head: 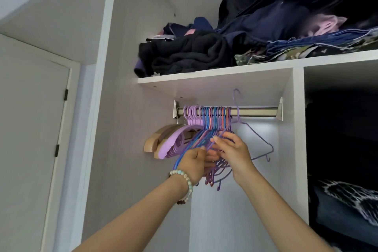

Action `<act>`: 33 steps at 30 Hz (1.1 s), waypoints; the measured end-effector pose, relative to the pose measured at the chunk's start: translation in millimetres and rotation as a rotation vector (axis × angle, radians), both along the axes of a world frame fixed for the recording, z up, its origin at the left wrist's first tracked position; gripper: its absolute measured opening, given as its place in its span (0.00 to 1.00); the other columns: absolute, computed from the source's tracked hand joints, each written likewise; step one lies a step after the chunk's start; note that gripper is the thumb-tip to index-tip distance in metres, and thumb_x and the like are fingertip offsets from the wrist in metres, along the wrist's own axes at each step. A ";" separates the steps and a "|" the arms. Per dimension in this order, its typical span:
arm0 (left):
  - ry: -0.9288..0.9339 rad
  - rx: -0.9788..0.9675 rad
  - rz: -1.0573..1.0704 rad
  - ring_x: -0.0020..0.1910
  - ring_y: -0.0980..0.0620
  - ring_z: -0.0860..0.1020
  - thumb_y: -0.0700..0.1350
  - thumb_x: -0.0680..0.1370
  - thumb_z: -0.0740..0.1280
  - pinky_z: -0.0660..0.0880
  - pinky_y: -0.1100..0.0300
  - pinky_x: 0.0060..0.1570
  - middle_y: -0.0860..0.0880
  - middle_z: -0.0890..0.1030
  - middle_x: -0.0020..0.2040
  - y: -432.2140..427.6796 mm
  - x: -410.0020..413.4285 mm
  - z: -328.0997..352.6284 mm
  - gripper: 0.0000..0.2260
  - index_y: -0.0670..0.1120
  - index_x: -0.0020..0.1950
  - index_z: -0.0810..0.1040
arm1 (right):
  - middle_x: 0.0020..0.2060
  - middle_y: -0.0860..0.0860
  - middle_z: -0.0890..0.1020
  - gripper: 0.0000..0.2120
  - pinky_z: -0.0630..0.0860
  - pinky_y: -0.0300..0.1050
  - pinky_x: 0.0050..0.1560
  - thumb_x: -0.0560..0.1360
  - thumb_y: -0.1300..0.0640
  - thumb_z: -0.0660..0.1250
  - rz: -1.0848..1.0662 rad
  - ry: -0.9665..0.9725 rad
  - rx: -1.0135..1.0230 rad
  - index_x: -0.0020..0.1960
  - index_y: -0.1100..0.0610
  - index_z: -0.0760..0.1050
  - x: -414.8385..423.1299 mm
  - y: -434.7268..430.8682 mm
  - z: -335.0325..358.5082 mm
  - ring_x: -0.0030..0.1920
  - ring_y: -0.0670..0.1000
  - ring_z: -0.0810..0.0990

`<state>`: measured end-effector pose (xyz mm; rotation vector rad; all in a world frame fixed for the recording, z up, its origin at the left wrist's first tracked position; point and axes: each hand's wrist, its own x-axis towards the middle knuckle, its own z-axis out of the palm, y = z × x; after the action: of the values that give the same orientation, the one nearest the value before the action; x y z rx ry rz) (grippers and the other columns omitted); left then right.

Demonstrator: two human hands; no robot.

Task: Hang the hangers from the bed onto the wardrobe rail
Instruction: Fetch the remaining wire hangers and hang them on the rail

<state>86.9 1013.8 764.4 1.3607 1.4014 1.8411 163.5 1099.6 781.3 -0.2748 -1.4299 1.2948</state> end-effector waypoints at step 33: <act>-0.008 0.029 0.332 0.38 0.52 0.78 0.42 0.80 0.57 0.73 0.61 0.41 0.44 0.79 0.53 -74.2 -78.1 8.7 0.09 0.43 0.59 0.73 | 0.65 0.52 0.73 0.18 0.69 0.42 0.55 0.78 0.52 0.62 -0.204 -0.181 0.212 0.68 0.50 0.71 -49.2 -25.0 10.2 0.61 0.50 0.73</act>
<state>8.8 939.5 773.1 1.1867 1.6842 2.0768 114.2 1074.6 791.5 -0.3924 -1.6326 0.9637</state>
